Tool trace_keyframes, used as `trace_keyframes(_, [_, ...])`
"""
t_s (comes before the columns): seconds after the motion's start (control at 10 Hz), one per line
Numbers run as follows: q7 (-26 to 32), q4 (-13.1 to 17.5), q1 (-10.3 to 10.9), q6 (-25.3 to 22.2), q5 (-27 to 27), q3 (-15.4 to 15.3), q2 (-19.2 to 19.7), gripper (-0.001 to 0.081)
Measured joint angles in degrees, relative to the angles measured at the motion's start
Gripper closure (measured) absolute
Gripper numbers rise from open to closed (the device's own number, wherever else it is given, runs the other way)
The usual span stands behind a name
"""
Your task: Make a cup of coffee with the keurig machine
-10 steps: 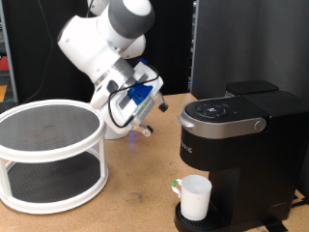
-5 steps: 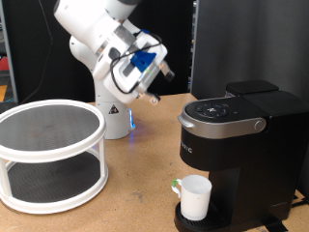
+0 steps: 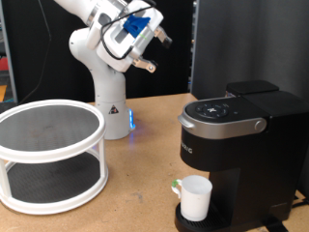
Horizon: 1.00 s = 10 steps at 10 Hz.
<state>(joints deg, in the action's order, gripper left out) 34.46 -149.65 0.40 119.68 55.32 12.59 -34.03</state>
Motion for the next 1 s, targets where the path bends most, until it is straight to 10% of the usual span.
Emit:
trace_keyframes(0.2, [-0.9, 0.2, -0.4, -0.6, -0.6, 0.0, -0.4, 0.0003])
trace_keyframes(0.8, [-3.5, 6.9, -0.9, -4.4, -33.5, -10.3, 0.8, 0.0003])
trace_keyframes(1.0, [-3.1, 6.6, -0.9, -4.0, -32.4, -10.2, 0.8, 0.0003])
